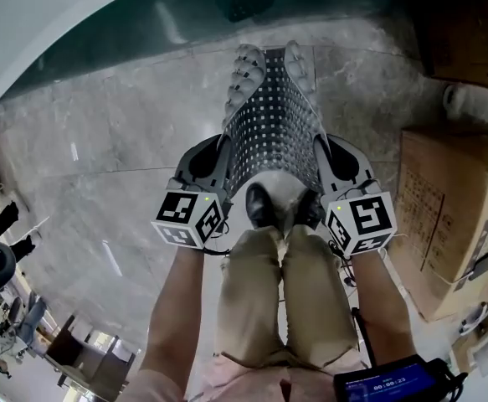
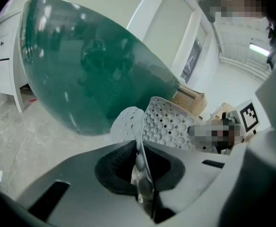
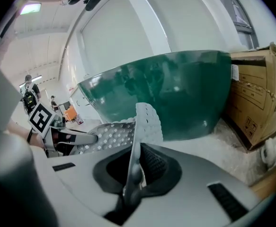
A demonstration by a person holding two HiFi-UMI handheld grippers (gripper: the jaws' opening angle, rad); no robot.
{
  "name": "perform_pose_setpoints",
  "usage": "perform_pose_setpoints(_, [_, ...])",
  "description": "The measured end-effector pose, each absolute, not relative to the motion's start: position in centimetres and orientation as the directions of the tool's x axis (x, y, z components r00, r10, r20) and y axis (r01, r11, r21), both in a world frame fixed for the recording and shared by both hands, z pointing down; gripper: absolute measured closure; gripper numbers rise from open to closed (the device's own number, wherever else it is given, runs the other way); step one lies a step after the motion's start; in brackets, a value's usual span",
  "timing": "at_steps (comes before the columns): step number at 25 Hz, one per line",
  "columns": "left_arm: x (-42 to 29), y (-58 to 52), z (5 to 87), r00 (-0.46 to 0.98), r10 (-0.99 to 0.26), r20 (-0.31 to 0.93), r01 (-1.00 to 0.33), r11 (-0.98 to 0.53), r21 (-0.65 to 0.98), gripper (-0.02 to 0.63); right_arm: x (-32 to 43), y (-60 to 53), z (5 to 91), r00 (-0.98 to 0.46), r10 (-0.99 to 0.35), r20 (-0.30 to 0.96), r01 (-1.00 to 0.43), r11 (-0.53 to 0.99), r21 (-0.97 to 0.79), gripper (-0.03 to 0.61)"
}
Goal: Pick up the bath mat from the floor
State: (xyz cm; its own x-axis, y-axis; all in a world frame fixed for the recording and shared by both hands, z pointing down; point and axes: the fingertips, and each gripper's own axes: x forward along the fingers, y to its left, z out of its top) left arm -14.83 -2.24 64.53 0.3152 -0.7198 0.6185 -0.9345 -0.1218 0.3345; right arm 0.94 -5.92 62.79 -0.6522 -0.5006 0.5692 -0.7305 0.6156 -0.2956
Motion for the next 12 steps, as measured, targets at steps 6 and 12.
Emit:
perform_pose_setpoints(6, [-15.2, -1.6, 60.2, 0.324, -0.719, 0.616, -0.934, -0.137, 0.331, 0.577, 0.1, -4.9, 58.8, -0.668, -0.485, 0.564, -0.715, 0.628, -0.308, 0.549])
perform_pose_setpoints(12, [-15.1, -0.9, 55.5, 0.325, -0.720, 0.613, -0.933, -0.137, 0.334, 0.577, -0.6, -4.2, 53.6, -0.679, -0.482, 0.554, -0.703, 0.644, -0.302, 0.549])
